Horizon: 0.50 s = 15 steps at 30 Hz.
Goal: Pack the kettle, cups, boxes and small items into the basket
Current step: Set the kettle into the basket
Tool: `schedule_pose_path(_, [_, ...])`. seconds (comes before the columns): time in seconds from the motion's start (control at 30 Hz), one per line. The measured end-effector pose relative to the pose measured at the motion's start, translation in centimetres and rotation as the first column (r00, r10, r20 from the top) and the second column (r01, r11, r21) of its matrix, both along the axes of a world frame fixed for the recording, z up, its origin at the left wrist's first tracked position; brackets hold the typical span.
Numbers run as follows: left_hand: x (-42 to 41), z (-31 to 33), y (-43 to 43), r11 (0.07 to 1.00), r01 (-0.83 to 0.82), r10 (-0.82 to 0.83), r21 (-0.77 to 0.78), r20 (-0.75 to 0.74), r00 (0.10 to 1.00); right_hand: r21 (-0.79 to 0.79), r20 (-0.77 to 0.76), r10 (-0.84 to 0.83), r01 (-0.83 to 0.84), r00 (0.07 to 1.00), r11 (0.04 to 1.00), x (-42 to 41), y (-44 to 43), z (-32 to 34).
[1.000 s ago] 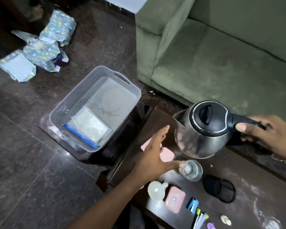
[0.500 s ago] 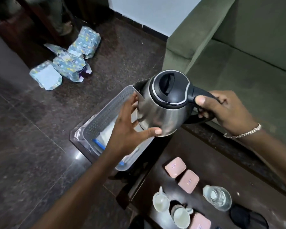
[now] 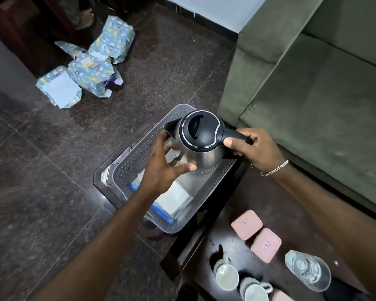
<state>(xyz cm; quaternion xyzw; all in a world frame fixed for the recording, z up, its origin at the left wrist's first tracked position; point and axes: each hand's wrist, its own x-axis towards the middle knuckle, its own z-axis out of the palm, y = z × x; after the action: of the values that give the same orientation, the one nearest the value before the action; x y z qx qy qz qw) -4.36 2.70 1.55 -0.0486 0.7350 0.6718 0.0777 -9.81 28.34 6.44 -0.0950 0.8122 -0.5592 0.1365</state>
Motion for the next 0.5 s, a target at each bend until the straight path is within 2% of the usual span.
schedule_pose_path(0.3, [-0.6,-2.1,-0.3,1.000,-0.017,0.016,0.014,0.029,0.999,0.024,0.007,-0.007,0.007,1.000,1.000,-1.1,0.0,-1.6])
schedule_pose_path(0.43, [-0.6,-1.9,-0.7,1.000,0.010,-0.010,0.001,0.052,0.999,0.083,0.011,0.001,-0.002,1.000,0.997,-1.2,-0.2,-1.0])
schedule_pose_path(0.5, [-0.5,-2.0,-1.3,0.999,0.029,-0.027,-0.017,0.109,0.994,0.145,-0.007,-0.023,0.024,1.000,0.989,-0.8,-0.4,-0.7])
